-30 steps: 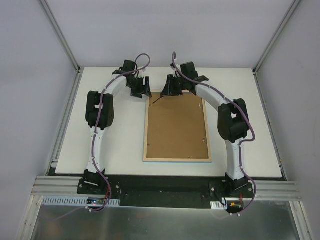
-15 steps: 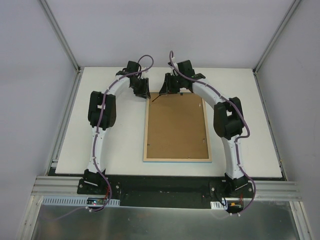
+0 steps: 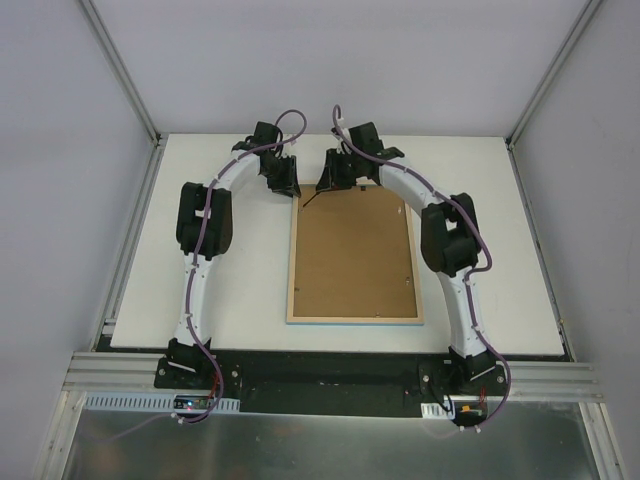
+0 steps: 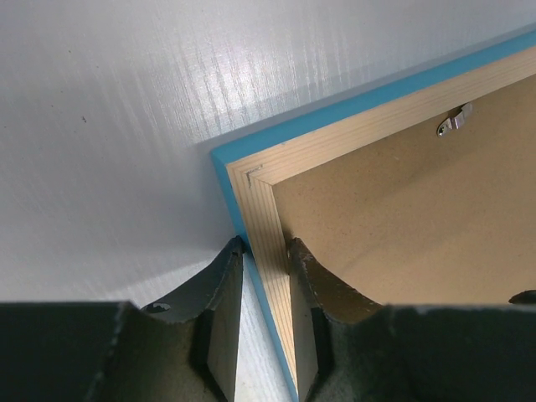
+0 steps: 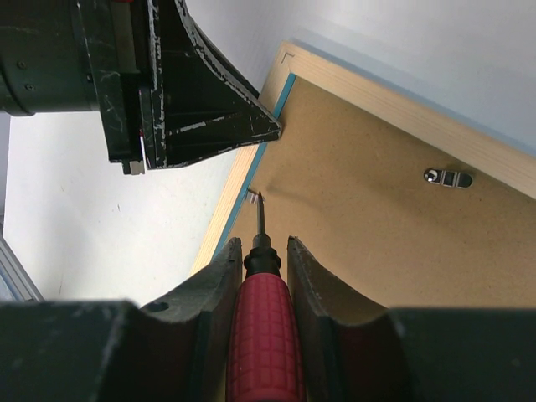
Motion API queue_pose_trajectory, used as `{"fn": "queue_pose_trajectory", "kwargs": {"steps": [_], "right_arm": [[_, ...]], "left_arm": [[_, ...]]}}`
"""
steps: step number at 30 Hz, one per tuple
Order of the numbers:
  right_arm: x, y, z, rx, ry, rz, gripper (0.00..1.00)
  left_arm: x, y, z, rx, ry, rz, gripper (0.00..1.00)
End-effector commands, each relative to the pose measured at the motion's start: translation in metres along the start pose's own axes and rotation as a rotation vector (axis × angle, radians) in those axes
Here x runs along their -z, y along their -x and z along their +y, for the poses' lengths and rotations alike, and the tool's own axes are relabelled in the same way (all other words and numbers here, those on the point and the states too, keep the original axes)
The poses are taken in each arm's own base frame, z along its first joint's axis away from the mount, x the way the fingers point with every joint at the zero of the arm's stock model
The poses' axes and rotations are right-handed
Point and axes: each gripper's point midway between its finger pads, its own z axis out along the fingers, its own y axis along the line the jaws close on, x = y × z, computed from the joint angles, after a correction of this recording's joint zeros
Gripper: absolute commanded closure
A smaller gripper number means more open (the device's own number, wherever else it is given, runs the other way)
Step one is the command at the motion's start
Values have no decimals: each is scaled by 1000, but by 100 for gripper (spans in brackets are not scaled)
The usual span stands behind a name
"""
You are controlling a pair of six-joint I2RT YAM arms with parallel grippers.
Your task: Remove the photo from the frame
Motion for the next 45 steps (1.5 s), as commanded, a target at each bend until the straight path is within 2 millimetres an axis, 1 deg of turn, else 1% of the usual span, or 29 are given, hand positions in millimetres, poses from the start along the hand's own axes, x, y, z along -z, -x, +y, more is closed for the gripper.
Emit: {"fn": "queue_pose_trajectory", "kwargs": {"steps": [1, 10, 16, 34, 40, 45], "right_arm": [[2, 20, 12, 24, 18, -44, 99], [-7, 15, 15, 19, 34, -25, 99], [-9, 7, 22, 10, 66, -1, 99], [-4, -2, 21, 36, 63, 23, 99], [-1, -3, 25, 51, 74, 29, 99], [-2, -11, 26, 71, 82, 53, 99]], "left_arm": [[-11, -18, 7, 17, 30, 62, 80], [-10, -18, 6, 22, 24, 63, 85], [-10, -18, 6, 19, 25, 63, 86], [-8, -18, 9, 7, 44, 58, 88], [-7, -17, 10, 5, 50, 56, 89], [-8, -18, 11, 6, 56, 57, 89]]}}
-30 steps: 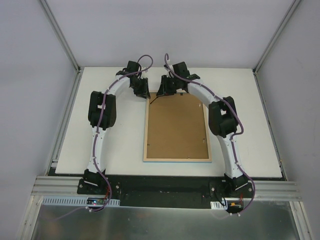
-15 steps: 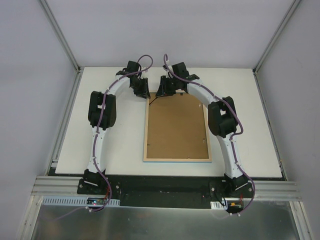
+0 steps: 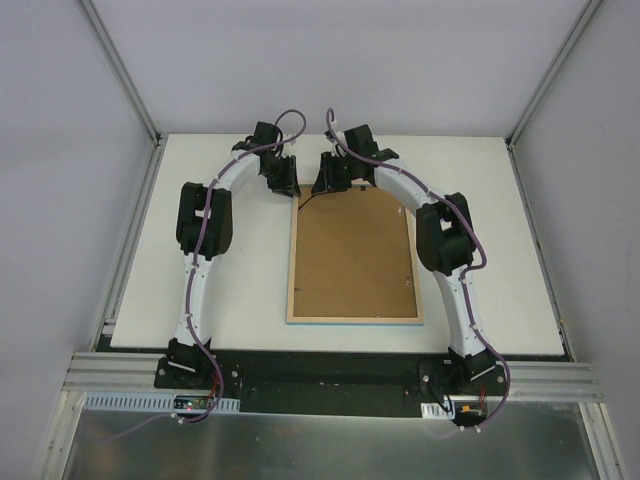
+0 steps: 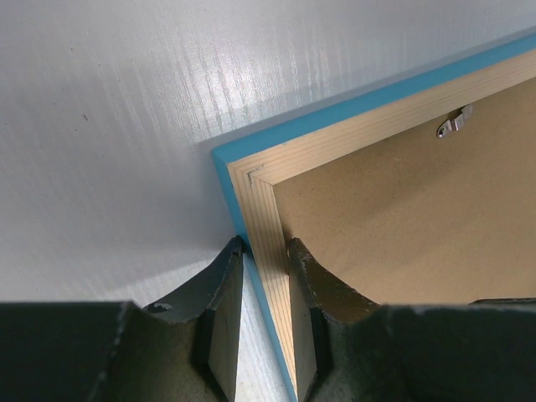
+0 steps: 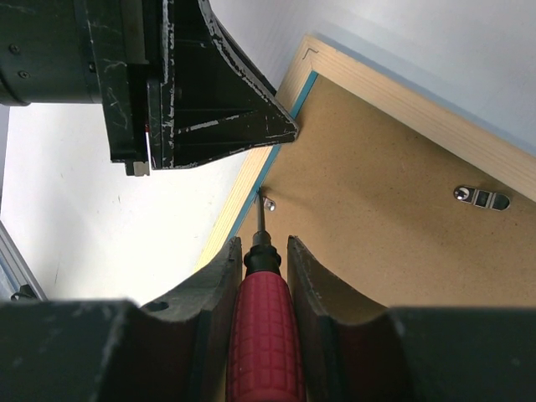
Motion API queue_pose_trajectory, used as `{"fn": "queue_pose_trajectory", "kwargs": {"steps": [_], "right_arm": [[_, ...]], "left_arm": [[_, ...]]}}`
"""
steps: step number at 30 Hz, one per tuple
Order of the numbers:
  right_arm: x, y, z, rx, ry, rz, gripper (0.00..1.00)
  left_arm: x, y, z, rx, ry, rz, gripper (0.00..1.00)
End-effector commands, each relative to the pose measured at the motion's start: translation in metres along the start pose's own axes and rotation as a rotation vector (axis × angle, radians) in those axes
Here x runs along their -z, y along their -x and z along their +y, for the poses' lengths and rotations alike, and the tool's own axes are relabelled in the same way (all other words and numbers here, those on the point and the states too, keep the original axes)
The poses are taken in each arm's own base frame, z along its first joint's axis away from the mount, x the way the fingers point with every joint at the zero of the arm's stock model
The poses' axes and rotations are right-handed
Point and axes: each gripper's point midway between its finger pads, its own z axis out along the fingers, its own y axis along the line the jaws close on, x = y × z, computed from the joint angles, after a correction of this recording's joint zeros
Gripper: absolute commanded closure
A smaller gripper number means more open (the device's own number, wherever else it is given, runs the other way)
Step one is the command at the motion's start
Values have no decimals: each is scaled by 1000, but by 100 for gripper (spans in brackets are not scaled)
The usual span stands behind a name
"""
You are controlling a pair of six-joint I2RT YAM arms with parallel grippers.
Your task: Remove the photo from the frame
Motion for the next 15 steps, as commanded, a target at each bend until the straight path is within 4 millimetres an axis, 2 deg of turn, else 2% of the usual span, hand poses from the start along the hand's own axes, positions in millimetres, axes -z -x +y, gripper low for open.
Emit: {"fn": "queue_pose_trajectory", "kwargs": {"steps": [1, 15], "right_arm": [[13, -5, 22, 42, 49, 31, 99], [19, -12, 23, 112, 34, 61, 99]], "left_arm": [[-8, -17, 11, -6, 54, 55, 90], [-6, -15, 14, -8, 65, 50, 91]]}}
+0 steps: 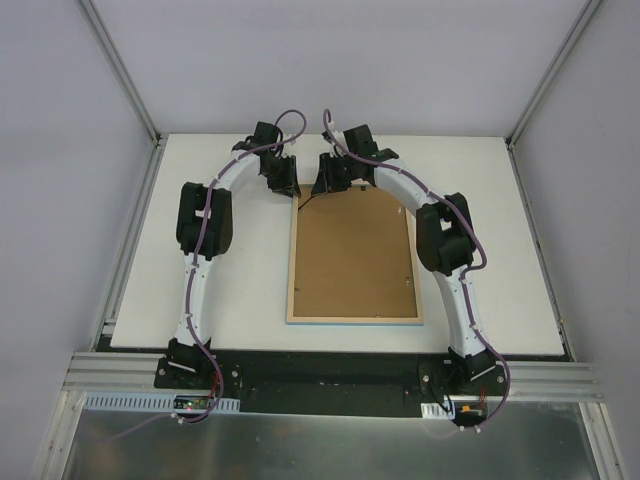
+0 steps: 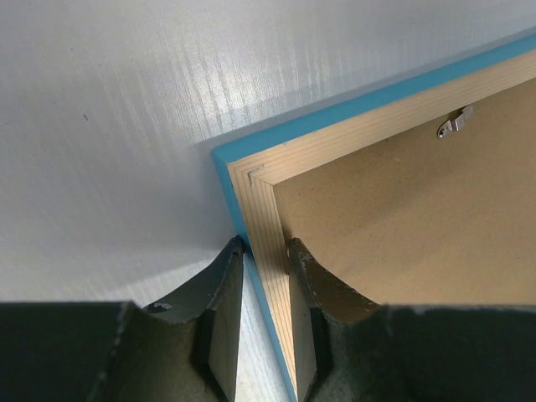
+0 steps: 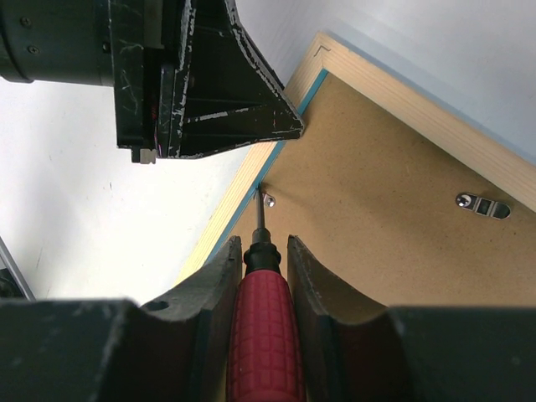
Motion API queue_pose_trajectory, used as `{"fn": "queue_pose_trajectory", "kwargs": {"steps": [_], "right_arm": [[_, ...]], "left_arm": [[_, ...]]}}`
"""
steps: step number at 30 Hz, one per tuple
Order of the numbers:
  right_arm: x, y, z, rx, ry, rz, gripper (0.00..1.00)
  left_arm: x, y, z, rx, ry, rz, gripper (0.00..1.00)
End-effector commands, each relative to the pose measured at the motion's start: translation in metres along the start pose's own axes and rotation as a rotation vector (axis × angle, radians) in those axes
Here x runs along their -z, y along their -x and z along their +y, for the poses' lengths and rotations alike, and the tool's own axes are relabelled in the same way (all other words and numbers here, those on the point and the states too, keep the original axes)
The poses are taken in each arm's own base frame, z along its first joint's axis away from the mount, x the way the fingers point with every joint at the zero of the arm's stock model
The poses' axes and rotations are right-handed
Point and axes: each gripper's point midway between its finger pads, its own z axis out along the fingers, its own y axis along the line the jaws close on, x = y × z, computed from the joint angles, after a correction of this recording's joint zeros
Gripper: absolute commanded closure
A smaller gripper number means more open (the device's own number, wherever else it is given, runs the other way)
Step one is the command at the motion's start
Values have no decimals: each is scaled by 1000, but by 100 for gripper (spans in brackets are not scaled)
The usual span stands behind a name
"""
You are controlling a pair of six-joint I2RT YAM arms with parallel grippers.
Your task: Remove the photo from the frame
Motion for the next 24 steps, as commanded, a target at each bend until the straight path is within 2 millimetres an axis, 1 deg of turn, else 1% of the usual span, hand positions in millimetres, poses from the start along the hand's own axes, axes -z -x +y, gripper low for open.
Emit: {"fn": "queue_pose_trajectory", "kwargs": {"steps": [1, 4, 12, 17, 18, 24], "right_arm": [[17, -9, 25, 45, 20, 52, 99], [19, -10, 24, 51, 19, 55, 99], [22, -15, 34, 63, 49, 79, 99], [23, -18, 38, 76, 59, 90, 99], [23, -19, 36, 76, 56, 93, 99], [24, -24, 44, 87, 83, 116, 99]], "left_arm": [[-6, -16, 13, -7, 61, 52, 91], [-5, -15, 13, -8, 61, 49, 91], [-4, -15, 14, -7, 68, 47, 92], [-3, -14, 14, -6, 68, 46, 92], [-2, -14, 14, -5, 69, 43, 92], [-2, -15, 15, -4, 75, 45, 93]]}}
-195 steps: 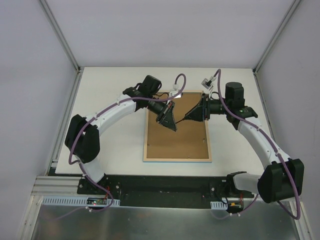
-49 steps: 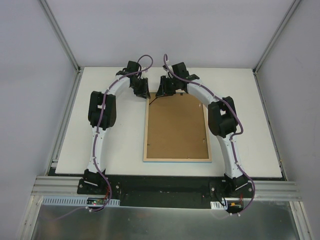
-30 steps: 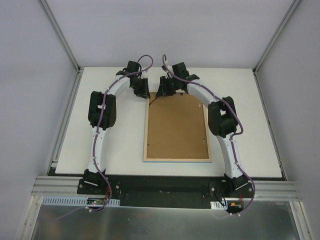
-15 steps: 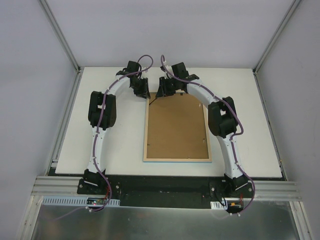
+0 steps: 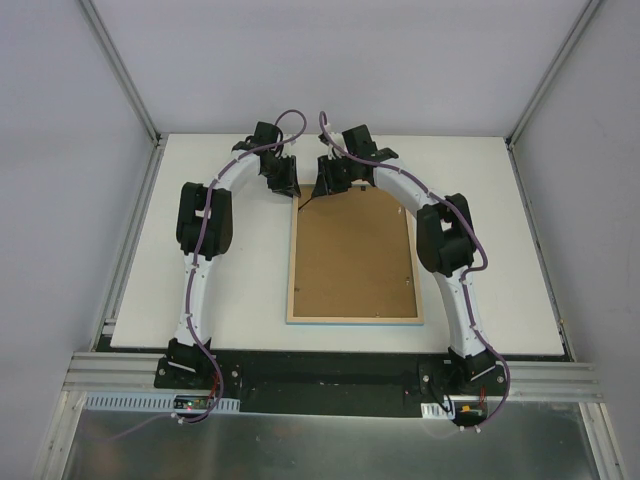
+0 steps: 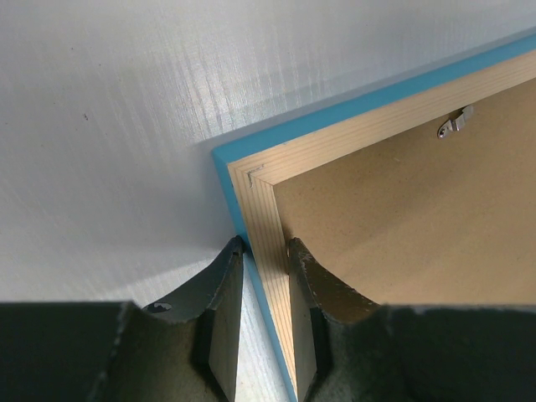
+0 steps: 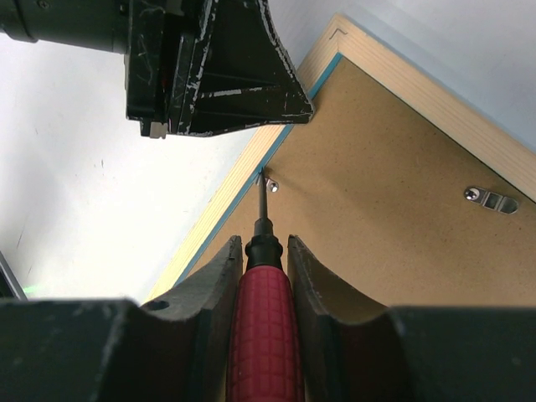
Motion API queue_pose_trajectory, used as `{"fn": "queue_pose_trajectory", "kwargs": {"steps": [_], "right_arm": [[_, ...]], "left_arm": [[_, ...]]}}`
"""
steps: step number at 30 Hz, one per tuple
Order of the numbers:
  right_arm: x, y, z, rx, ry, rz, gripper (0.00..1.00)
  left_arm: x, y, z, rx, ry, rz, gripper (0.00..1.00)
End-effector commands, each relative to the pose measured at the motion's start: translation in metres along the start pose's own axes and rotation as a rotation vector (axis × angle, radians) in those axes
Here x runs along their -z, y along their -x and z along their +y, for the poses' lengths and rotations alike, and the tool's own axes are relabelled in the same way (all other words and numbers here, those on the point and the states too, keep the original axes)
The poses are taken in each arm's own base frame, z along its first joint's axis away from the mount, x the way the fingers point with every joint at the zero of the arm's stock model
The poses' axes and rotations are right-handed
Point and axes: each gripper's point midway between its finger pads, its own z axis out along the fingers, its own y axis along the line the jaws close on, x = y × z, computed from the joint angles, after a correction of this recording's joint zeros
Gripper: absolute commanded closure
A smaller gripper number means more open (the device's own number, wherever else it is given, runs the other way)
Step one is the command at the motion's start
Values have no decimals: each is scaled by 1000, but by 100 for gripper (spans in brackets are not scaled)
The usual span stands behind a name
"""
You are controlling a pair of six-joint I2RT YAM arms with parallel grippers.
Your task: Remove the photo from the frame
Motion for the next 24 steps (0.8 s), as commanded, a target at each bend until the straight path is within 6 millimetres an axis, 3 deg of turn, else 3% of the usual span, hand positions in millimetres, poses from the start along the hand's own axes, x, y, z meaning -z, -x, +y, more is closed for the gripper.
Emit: {"fn": "queue_pose_trajectory", "kwargs": {"steps": [1, 24], "right_arm": [[20, -16, 43, 16, 83, 85, 99], [30, -6, 66, 9, 179, 68, 99]], "left_arm": [[-2, -14, 15, -6, 74, 44, 93], [-3, -17, 17, 5, 74, 51, 96]]}}
